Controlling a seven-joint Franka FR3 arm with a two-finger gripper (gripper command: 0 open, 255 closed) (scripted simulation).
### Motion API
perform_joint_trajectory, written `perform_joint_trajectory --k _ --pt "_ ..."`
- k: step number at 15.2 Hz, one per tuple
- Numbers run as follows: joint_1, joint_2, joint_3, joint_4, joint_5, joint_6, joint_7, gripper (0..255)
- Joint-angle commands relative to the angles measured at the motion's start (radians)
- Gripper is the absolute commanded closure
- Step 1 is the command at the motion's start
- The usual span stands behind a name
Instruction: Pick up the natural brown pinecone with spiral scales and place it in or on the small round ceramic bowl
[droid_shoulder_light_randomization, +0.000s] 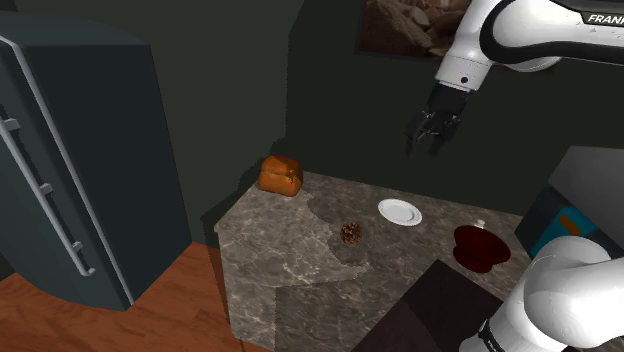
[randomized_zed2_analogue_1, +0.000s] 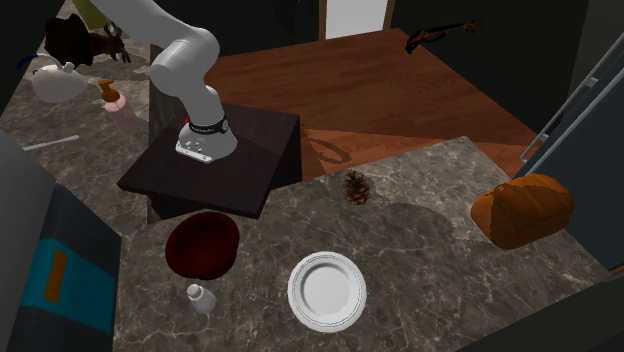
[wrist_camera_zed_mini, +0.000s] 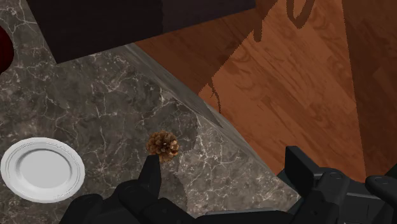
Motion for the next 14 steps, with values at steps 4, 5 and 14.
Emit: perform_joint_trajectory --k 4,5,14 --pt "-0.004 0.033 0.013 -0.071 -0.015 0.103 -0.002 0" --pt "-0.006 0.046 0.017 -0.093 -0.021 0.138 -0.003 0" --pt "-0.024 0.239 0.047 -0.227 -0.075 0.463 0.008 0"
